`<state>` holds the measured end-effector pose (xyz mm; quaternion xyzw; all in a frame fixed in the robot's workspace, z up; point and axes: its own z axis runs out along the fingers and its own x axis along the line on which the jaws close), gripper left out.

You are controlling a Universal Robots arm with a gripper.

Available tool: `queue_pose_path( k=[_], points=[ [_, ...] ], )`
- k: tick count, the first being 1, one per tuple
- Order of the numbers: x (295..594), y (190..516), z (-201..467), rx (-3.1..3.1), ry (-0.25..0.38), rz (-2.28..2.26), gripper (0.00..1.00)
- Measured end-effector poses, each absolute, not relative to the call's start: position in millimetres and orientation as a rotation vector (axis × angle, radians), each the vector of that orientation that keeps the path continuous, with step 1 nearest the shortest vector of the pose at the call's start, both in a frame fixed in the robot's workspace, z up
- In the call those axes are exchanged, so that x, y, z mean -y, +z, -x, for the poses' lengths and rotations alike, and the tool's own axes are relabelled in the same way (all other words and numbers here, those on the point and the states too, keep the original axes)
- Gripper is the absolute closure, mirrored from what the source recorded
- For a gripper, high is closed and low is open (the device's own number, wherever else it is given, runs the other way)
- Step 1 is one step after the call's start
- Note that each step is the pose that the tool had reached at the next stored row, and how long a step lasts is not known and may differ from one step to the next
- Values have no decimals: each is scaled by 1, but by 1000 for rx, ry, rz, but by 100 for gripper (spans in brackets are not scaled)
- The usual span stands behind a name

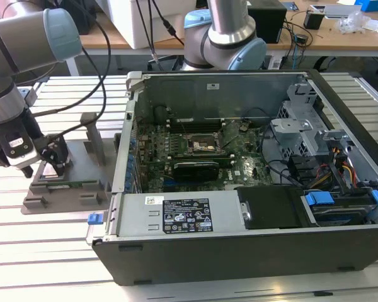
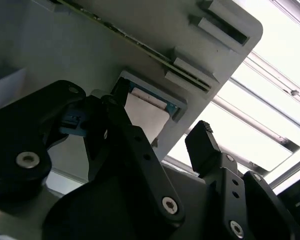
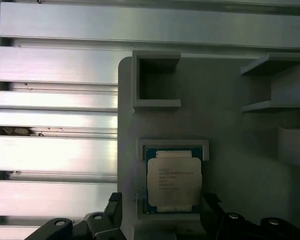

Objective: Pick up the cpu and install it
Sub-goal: 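Pick up the cpu and move it towards the insertion slot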

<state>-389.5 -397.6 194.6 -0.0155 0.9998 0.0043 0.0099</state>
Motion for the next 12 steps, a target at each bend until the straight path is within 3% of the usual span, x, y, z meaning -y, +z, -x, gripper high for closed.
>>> queue_pose_path(
  k=[12],
  points=[
    [386, 193, 374, -3121, 9, 57, 28]
  ],
)
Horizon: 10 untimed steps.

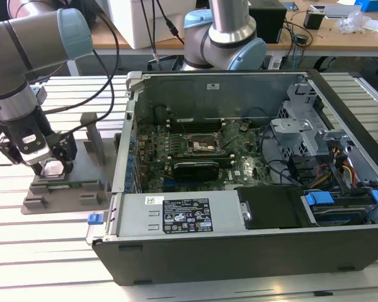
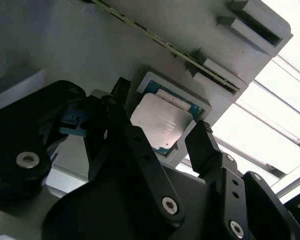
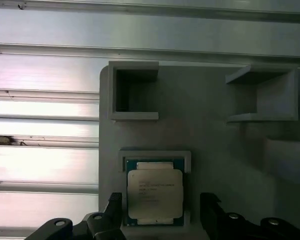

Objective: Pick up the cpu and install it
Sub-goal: 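Pick up the cpu and move it towards the insertion slot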

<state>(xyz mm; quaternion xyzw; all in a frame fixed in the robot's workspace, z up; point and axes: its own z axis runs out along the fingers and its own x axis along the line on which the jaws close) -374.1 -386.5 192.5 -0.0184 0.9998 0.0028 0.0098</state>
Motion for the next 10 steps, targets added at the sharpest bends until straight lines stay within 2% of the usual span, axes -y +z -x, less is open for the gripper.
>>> queue_pose_path(
  k=[10],
  points=[
    [381, 188, 374, -3122, 12, 61, 28]
  ],
)
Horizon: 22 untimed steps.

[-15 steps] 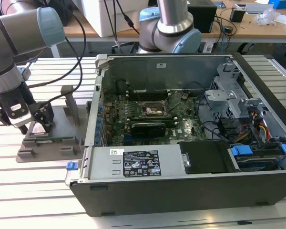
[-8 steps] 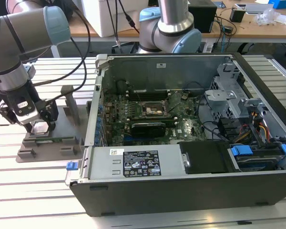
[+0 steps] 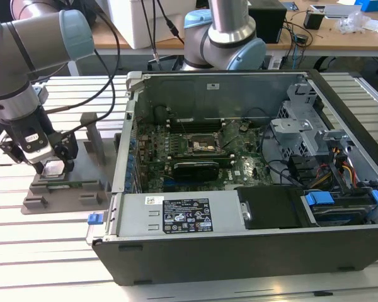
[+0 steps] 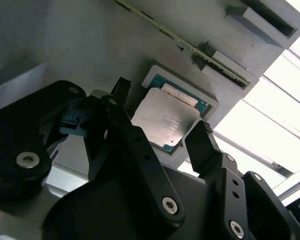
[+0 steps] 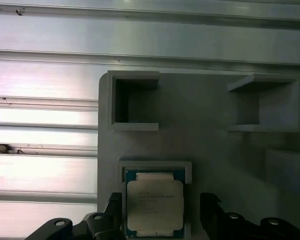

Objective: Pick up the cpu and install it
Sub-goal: 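Pick up the cpu and move it towards the insertion slot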

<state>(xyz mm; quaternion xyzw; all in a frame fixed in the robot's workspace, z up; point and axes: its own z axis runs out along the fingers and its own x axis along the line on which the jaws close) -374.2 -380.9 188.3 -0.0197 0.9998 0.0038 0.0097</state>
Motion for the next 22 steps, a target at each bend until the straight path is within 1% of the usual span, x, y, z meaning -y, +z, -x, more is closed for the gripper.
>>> queue_pose_path(
  k=[6, 7, 9, 22],
  points=[
    [380, 188, 375, -3121, 12, 61, 28],
    [380, 188, 375, -3121, 12, 61, 29],
    [380, 188, 376, -3122, 12, 60, 44],
    [379, 188, 383, -3121, 13, 61, 44]
  ],
)
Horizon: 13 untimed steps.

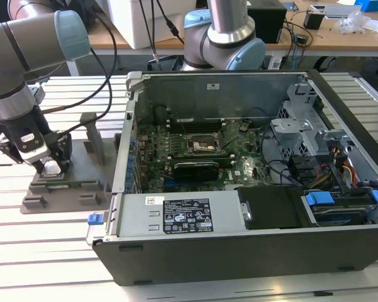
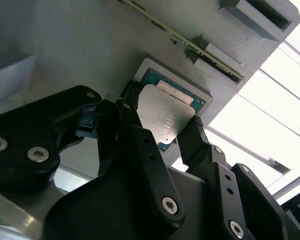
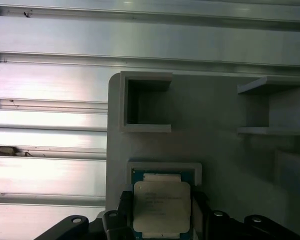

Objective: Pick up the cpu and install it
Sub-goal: 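Pick up the cpu and move it towards the insertion slot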

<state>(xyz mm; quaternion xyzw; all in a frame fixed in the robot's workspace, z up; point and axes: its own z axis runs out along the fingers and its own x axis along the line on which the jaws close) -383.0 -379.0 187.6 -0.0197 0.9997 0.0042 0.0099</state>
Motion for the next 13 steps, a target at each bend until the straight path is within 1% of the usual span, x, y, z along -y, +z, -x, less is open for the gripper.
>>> queue_pose_path(
  k=[9, 13],
  points=[
    [379, 188, 383, -3121, 13, 61, 44],
    [378, 188, 383, -3121, 13, 61, 45]
  ],
)
